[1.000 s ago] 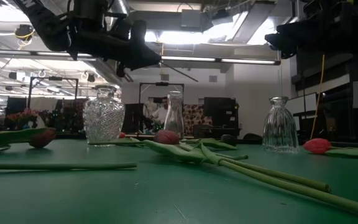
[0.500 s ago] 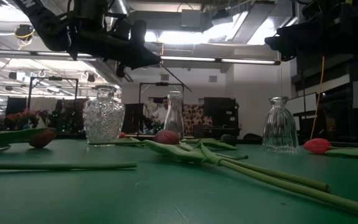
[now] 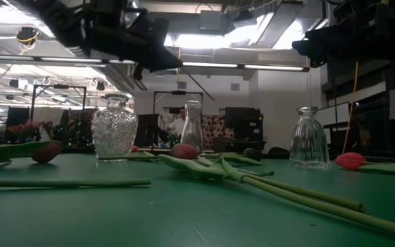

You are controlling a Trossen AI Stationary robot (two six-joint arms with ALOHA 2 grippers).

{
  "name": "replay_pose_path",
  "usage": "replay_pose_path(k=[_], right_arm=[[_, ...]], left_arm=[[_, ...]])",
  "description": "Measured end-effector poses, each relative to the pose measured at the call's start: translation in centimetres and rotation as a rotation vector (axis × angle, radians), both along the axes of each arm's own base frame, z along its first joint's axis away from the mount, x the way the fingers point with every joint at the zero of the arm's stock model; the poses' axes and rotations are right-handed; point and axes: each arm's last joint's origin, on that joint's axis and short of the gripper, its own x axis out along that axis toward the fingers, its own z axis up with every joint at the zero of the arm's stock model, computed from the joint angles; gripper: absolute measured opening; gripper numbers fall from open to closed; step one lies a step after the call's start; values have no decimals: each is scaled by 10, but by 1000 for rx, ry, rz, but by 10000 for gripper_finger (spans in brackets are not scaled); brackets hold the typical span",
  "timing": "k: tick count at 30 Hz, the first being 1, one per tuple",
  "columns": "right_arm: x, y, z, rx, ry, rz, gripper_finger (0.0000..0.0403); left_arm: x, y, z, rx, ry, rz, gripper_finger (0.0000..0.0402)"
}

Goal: Sort flowers into vase by color
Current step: Put the right black tulip into the top transparent vase

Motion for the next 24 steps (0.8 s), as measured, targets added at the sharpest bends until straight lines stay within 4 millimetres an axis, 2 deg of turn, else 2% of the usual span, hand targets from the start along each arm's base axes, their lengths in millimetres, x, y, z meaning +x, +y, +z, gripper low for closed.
replay_pose_path(k=[7,14,17,24], right_arm=[[0,-1,0,1,-1,-30,225],[0,-1,0,1,-1,-30,225],[0,-1,0,1,-1,-30,225],[0,-1,-2,9,14,-30,225]], left_arm=[[16,2,37,-15,247,-8,1],[20,5,66,38,255,5,1],[21,5,73,37,249,3,1],[18,2,73,-3,360,-11,0]])
